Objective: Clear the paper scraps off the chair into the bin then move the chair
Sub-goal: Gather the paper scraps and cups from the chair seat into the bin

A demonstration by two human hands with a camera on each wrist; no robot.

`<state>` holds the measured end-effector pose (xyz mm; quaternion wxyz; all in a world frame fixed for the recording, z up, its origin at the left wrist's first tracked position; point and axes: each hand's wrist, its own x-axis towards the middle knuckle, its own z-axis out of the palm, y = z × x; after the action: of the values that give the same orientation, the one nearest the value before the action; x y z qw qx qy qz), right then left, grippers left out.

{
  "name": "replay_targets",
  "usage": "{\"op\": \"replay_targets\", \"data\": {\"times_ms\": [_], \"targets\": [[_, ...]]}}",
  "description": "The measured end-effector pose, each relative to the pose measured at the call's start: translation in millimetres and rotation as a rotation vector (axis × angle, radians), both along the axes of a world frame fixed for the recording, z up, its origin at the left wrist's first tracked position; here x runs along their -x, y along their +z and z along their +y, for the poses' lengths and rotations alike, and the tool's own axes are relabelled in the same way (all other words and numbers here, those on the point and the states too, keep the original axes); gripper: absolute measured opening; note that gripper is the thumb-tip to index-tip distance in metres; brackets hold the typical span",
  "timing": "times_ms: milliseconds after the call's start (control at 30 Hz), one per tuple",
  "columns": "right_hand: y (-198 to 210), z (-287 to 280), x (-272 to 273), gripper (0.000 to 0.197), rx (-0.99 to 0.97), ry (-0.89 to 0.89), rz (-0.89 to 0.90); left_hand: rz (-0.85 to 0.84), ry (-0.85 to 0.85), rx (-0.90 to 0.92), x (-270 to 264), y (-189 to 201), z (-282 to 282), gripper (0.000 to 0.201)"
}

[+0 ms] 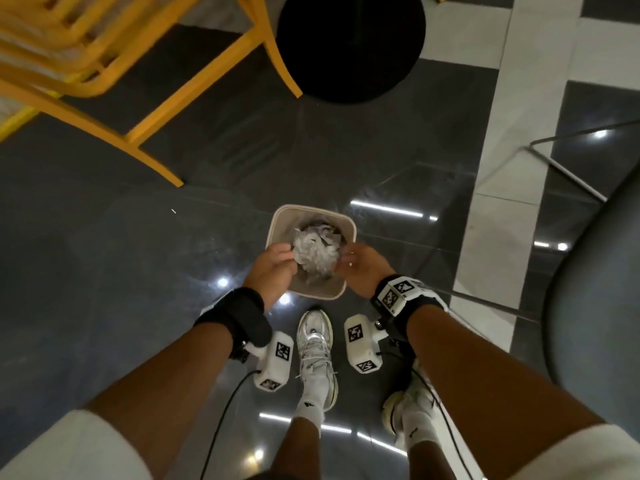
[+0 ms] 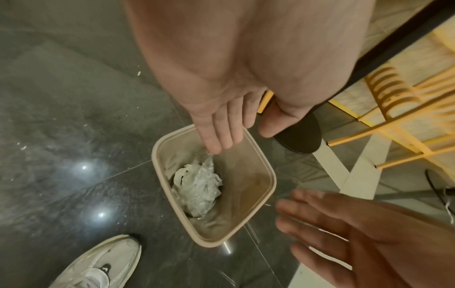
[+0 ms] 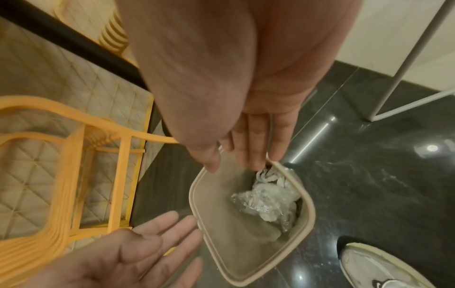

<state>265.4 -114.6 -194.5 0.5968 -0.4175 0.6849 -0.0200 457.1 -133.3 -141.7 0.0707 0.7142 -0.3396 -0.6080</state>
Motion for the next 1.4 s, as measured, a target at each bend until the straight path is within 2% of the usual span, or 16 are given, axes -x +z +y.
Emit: {"op": "replay_targets", "data": {"times_ms": [67,133,267,400,467,533,633,800,867,967,1000,1066,1100,1166,1266,1400], "targets": [[20.7,8.1,25.2,0.03,0.001,-0.033,-0.029,-0.051,-0.093,0.047,15.9,11.0,-5.5,0.026],[40.5,19.4,57.9,0.025,0.016,-0.124,-0.058,-0.079,-0.156,0.08,40.6,27.7,-13.8,0.015],[105.9,42.2,143.9,0.045,0.089,-0.317,-0.029,-0.067,-0.268,0.129,119.3,69.2,-30.1,0.02],[159.4,80.1,245.4,0.026,0.145,-0.484,0.069,-0.031,-0.491,0.234,229.3,105.0,-28.4,0.018],[173.6,110.7,296.9,0.017,0.158,-0.534,0.136,-0.017,-0.641,0.327,293.5,117.1,-15.8,0.021],[187.8,145.3,344.5,0.017,0.197,-0.613,0.202,0.002,-0.776,0.415,360.5,129.3,5.3,0.024],[210.8,197.6,399.5,0.017,0.257,-0.64,0.33,0.165,-0.918,0.532,449.5,144.2,50.3,0.036],[231.4,265.1,453.2,0.033,0.408,-0.569,0.671,0.283,-1.19,0.752,551.1,162.3,119.8,0.061],[234.0,277.1,465.5,0.059,0.393,-0.547,0.815,0.276,-1.247,0.807,576.8,165.2,139.1,0.068],[229.2,282.4,481.1,0.092,0.339,-0.533,0.842,0.129,-1.269,0.957,602.6,164.7,148.8,0.079],[224.2,282.4,485.6,0.09,0.279,-0.505,0.819,0.06,-1.272,1.04,609.6,164.0,146.5,0.083],[214.4,281.6,490.0,0.06,0.164,-0.412,0.798,-0.061,-1.299,1.133,620.4,161.2,138.3,0.09],[210.2,282.4,489.8,0.042,0.173,-0.384,0.828,-0.101,-1.324,1.115,624.3,157.5,132.2,0.09],[205.9,287.3,485.6,0.024,0.279,-0.385,0.878,-0.134,-1.372,0.997,626.7,147.3,120.3,0.075],[206.2,291.7,479.9,0.02,0.391,-0.401,0.911,-0.027,-1.382,0.88,618.7,131.9,111.3,0.03],[209.5,286.4,488.9,0.035,0.412,-0.444,0.887,0.138,-1.028,0.77,601.6,144.3,112.2,0.008]]}}
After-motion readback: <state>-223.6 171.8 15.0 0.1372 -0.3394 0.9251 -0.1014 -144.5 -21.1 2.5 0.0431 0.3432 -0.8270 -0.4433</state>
